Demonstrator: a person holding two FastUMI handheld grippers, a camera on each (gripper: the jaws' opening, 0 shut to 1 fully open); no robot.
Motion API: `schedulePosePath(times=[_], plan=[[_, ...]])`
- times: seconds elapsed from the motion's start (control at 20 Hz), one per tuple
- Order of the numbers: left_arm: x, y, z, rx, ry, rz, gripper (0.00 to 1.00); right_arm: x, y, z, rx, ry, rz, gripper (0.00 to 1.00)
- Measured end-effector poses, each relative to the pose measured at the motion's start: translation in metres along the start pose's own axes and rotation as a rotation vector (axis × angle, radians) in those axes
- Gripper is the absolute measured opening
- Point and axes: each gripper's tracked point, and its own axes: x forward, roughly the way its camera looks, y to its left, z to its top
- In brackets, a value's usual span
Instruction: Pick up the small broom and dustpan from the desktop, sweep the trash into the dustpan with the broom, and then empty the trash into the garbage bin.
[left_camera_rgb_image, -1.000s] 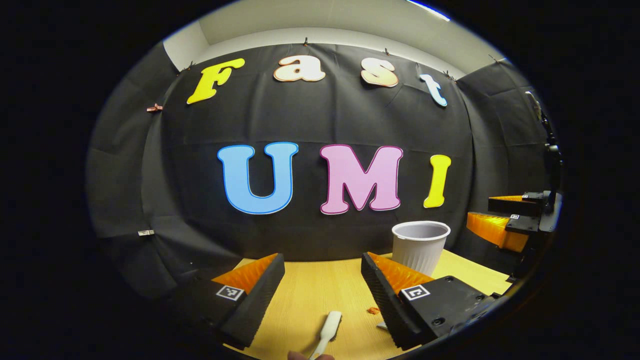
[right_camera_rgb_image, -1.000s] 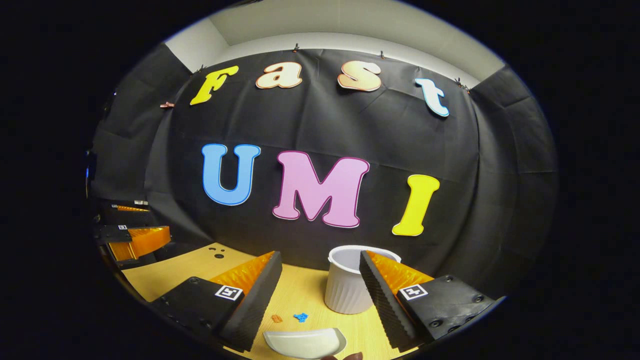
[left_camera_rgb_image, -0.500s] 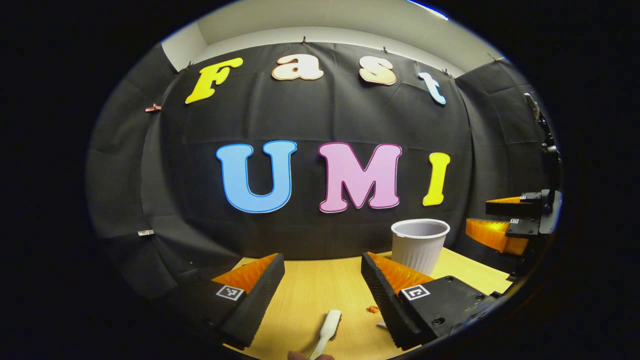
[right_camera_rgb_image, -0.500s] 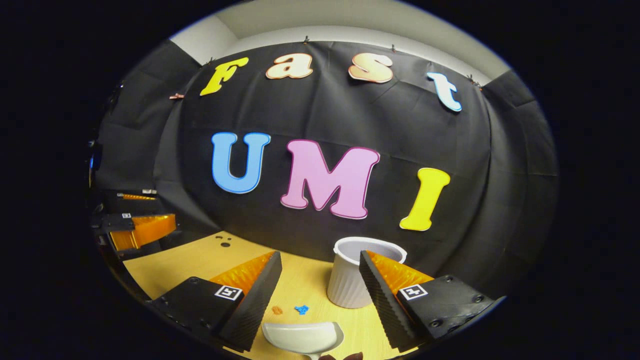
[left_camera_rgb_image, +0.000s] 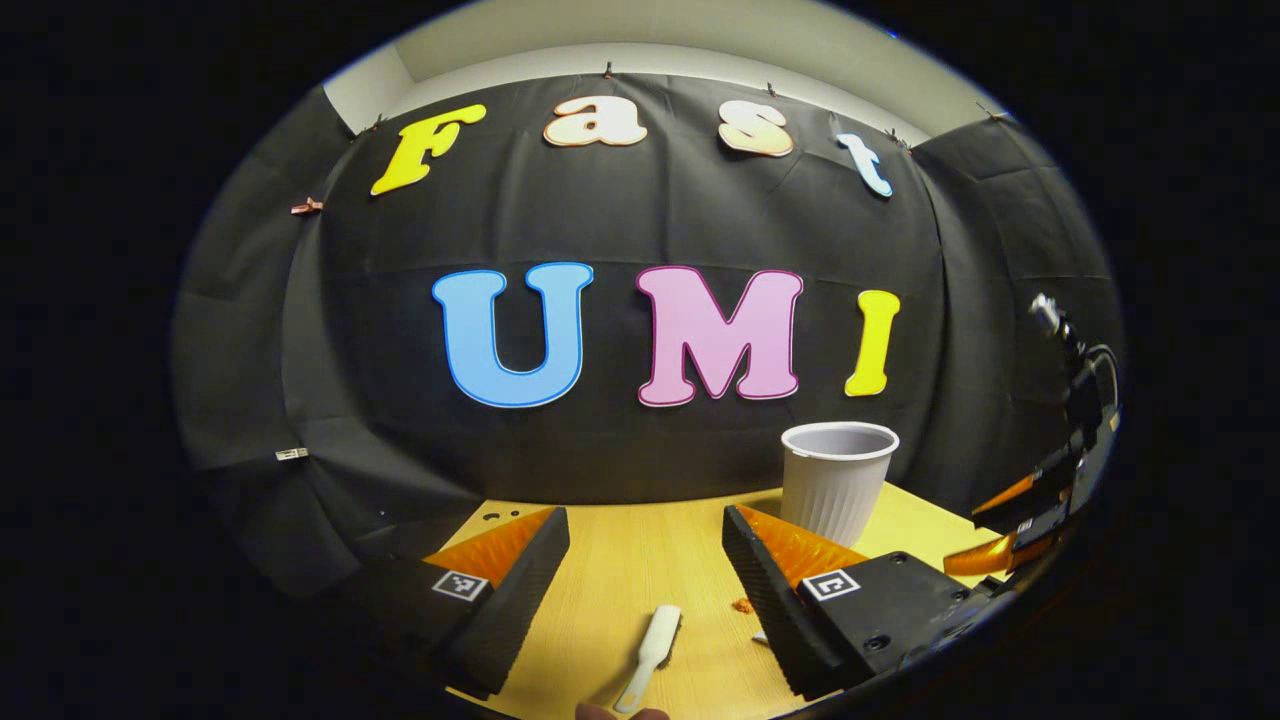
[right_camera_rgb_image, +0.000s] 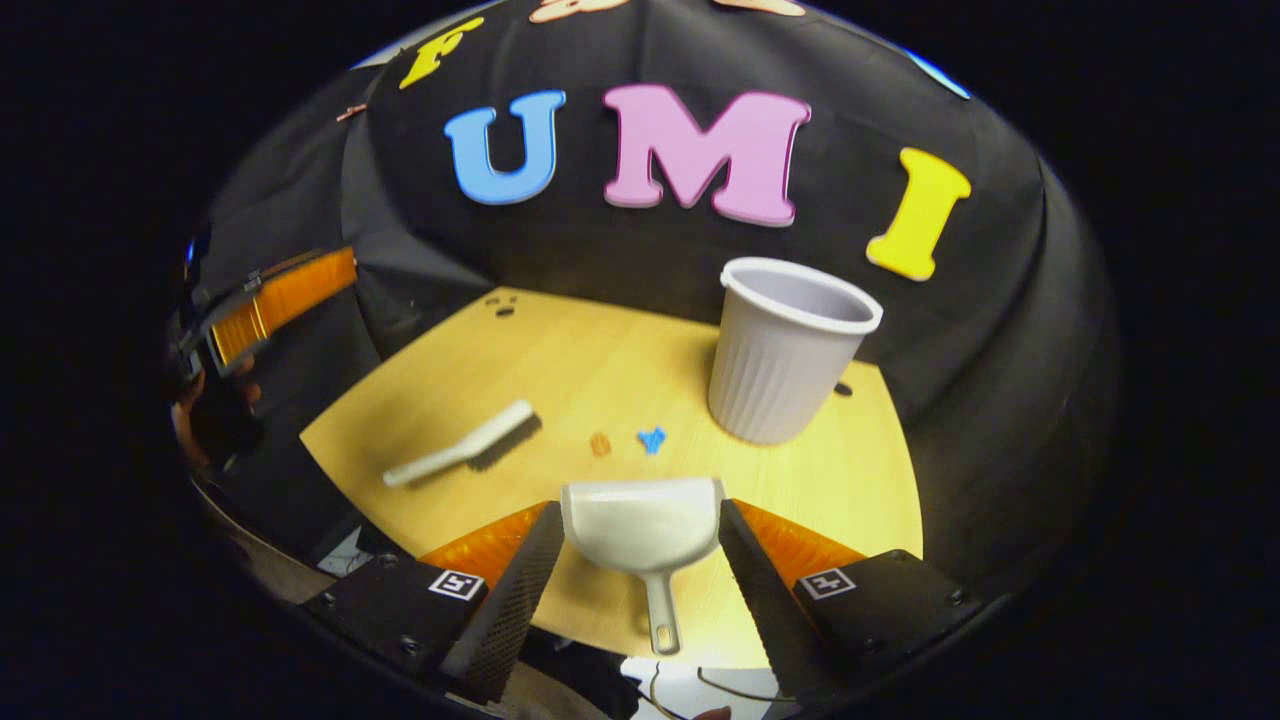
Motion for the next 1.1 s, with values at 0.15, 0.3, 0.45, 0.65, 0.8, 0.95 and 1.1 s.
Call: schedulePosePath(times=[0.15,0.3,0.45,0.65,0.8,0.95,1.1], plan=[[-0.002,0.001,-0.003,0.002,0.008,0.008,0.98,0.016,0.002,-0.042,0.004,0.133,0.009,0.98],[-0.004,0.002,-0.006,0.007,0.015,0.013,0.98,0.04,0.001,-0.067,-0.016,0.223,0.011,0.96],[-0.004,0.001,-0.011,0.005,0.036,0.018,0.98,0.066,0.003,-0.095,-0.002,0.311,0.028,0.95],[-0.006,0.0,-0.015,0.011,0.05,0.029,0.98,0.095,-0.006,-0.126,0.019,0.409,0.03,0.94],[-0.005,-0.002,-0.017,0.008,0.063,0.042,0.98,0.118,-0.011,-0.146,0.014,0.461,0.026,0.93],[-0.002,-0.007,-0.019,0.005,0.074,0.055,0.98,0.132,-0.013,-0.156,-0.001,0.505,0.039,0.93],[0.003,-0.011,-0.02,0.004,0.083,0.067,0.98,0.142,-0.015,-0.16,-0.02,0.54,0.047,0.86]])
